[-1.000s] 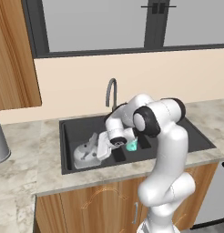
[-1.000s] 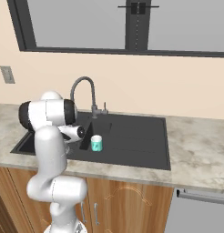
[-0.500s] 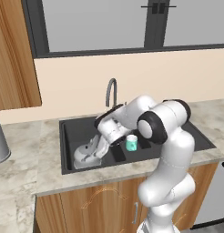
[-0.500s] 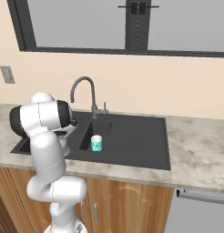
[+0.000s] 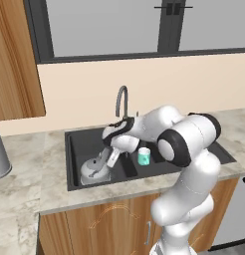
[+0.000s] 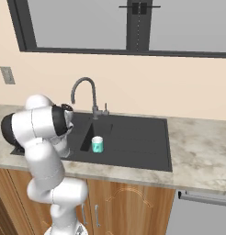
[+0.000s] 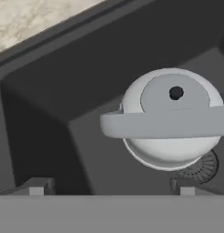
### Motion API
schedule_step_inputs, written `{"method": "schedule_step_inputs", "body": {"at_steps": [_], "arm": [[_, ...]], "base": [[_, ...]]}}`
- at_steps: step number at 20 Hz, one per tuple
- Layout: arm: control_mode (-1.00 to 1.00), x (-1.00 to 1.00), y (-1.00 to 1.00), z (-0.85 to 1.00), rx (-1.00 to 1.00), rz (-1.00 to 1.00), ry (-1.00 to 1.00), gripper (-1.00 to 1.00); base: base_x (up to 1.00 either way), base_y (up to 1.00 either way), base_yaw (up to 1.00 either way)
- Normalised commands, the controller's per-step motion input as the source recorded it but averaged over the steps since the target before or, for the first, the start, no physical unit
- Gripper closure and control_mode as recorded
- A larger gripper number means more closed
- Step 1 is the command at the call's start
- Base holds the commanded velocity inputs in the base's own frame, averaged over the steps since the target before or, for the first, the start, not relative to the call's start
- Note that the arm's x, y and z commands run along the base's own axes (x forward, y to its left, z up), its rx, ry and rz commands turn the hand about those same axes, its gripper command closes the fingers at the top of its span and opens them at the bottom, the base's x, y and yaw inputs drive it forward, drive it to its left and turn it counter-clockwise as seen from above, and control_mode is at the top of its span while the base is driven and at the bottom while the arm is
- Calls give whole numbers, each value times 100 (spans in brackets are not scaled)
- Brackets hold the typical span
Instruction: Open the cabinet, pick the kettle from the cabinet, and place it in the sink.
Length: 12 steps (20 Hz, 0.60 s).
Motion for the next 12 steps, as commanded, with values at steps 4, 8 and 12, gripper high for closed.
{"method": "schedule_step_inputs", "body": {"at_steps": [4,8,12], "arm": [[-100,-19,-17,42,-18,0,20,-100],[-100,-28,-18,39,-18,0,13,-100],[-100,-38,-20,36,-16,0,1,-100]], "base": [[0,0,0],[0,0,0],[0,0,0]]}}
